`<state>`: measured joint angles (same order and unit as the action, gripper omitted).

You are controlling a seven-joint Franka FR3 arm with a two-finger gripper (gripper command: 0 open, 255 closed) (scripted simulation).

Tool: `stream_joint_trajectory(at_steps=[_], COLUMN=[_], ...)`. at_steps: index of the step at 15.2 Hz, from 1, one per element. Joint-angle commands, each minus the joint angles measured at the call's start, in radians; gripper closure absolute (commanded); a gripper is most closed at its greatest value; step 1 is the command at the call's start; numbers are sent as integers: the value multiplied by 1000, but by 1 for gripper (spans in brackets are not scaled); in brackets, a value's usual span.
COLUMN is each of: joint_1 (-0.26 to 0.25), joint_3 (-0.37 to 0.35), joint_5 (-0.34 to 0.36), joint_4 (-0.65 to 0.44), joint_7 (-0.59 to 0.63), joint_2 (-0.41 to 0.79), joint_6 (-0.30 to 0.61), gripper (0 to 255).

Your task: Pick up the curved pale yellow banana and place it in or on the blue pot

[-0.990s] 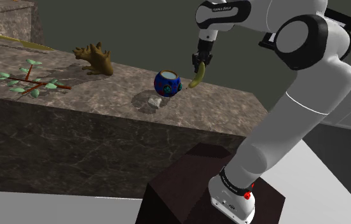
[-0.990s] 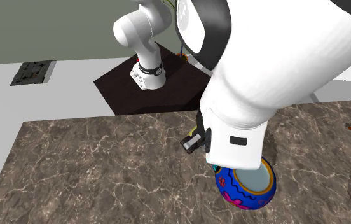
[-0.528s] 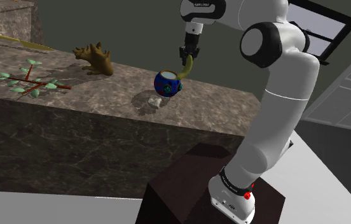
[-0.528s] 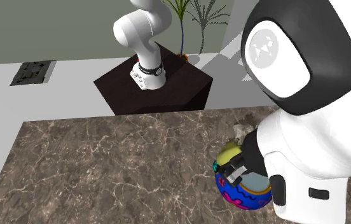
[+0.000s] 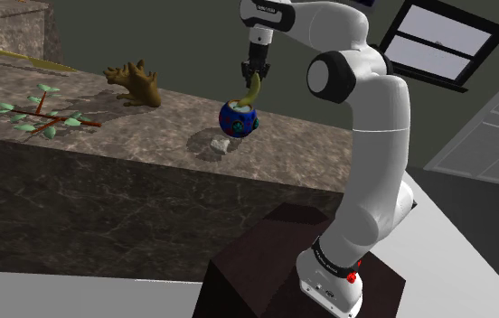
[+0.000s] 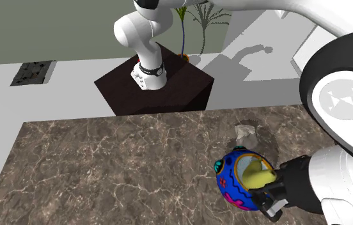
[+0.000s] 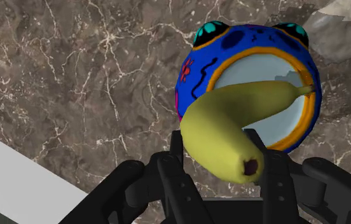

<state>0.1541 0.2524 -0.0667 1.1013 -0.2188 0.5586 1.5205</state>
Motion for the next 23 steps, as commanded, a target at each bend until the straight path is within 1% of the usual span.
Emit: stream_joint_trajectory(at_steps=[1,11,18,19,23], joint_1=[-3,-14,-14,-14,-14], joint_3=[-1,-2,-2,-2,-2], joint_5=[0,0,0,0,0], joint_4=[23,172,172,172,172], joint_7=[2,5,5,5,5], joint_2=[2,-7,-7,-7,-7], joint_6=[25,165,165,165,165], gripper=[255,255,255,0,0])
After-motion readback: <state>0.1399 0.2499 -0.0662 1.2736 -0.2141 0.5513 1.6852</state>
